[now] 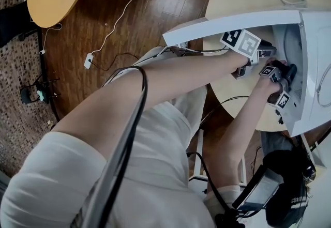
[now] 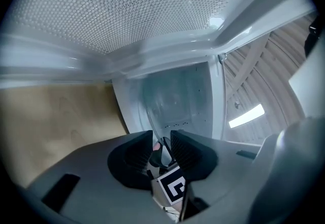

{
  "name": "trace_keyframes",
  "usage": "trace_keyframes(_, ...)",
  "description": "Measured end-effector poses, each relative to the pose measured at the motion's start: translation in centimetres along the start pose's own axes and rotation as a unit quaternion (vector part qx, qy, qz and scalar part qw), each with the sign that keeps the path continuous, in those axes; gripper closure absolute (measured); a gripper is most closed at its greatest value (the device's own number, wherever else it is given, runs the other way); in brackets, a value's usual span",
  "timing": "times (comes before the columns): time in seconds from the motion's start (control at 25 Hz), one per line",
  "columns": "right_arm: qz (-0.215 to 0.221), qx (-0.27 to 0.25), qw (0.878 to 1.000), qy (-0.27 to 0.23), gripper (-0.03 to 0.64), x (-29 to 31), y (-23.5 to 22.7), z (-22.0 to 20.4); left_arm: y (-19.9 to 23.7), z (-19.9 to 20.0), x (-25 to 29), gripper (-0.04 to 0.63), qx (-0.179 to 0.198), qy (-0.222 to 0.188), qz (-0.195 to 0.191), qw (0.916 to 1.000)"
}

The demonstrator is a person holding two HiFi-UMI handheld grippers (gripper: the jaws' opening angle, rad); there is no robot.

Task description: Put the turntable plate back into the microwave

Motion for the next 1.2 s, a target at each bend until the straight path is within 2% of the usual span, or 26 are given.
trace_keyframes(0.24, -0.051, -0.007, 0.999, -0.017, 0.572, -0.2, 0.3, 0.2, -0.4, 0.2, -0.2, 0.495, 0.004, 0.001, 0.000, 1.0000)
trace_keyframes(0.52, -0.091, -0.015, 0.995, -0.024, 0.572, -0.2, 0.5, 0.3, -0.4, 0.2, -0.2, 0.495, 0.001, 0.000, 0.004, 1.0000)
trace_keyframes(0.72, -0.142, -0.004, 0.989, -0.046, 0.572, -0.9, 0.3, 0.4, 0.0, 0.1, 0.8, 0.495, -0.006, 0.012, 0.028, 0.9995)
trace_keyframes(0.84, -0.150, 0.001, 0.988, -0.047, 0.572, -0.9, 0.2, 0.4, 0.5, 0.2, 1.7, 0.495, -0.009, 0.017, 0.045, 0.9988)
trace_keyframes(1.04, -0.154, 0.017, 0.987, -0.040, 0.572, -1.2, 0.0, 0.8, 1.1, -0.8, 3.7, 0.495, 0.009, 0.037, 0.080, 0.9961)
trace_keyframes(1.2, -0.159, 0.028, 0.986, -0.032, 0.572, -1.3, 0.1, 0.3, 1.3, -1.2, 5.5, 0.494, 0.006, 0.046, 0.090, 0.9949)
Point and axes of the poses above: the fingertips, and each gripper's own axes: x forward along the fingers, y to its left, z out of its top, the point moved 7 cm from there along -x, backward along the fingers, and after that the axes turned 1 degree about -x, right-handed, at the moved point
